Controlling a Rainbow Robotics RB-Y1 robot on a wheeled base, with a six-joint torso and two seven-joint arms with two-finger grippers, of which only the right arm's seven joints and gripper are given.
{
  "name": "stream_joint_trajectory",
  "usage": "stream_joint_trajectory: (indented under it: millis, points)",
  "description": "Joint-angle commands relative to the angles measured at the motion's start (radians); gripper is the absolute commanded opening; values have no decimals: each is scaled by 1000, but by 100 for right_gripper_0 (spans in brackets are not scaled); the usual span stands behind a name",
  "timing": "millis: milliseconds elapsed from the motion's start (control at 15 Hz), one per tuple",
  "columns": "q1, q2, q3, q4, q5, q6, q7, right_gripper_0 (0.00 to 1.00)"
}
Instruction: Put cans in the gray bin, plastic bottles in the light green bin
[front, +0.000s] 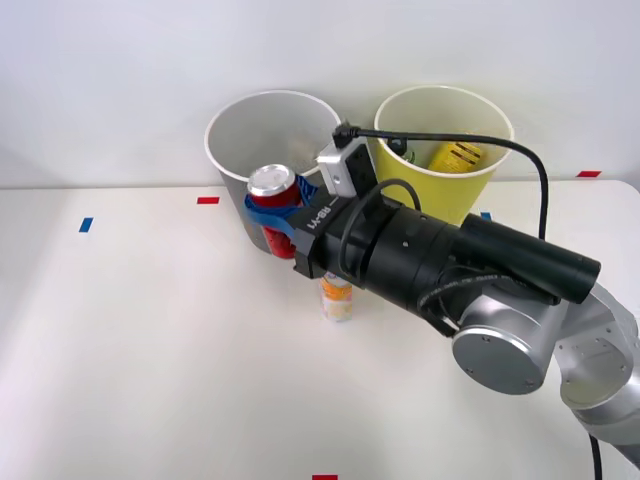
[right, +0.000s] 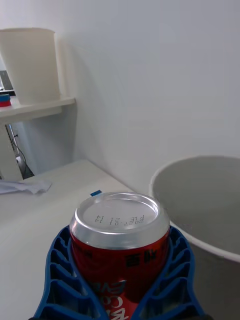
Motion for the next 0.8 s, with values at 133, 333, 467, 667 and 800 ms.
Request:
stream_joint_trajectory:
  millis: [133,333,467,667,800]
  points:
    - [-40,57,-53,22,-11,-1,-19,0]
    - [-111,106,-76,113,-20,-21,-38,0]
    - [-175,140,-102,194,-26,-52,-51,0]
    - [-258,182,-136,315,-26,-75,-58,0]
    - [-310,214,-142,417,-22,-125,-51,0]
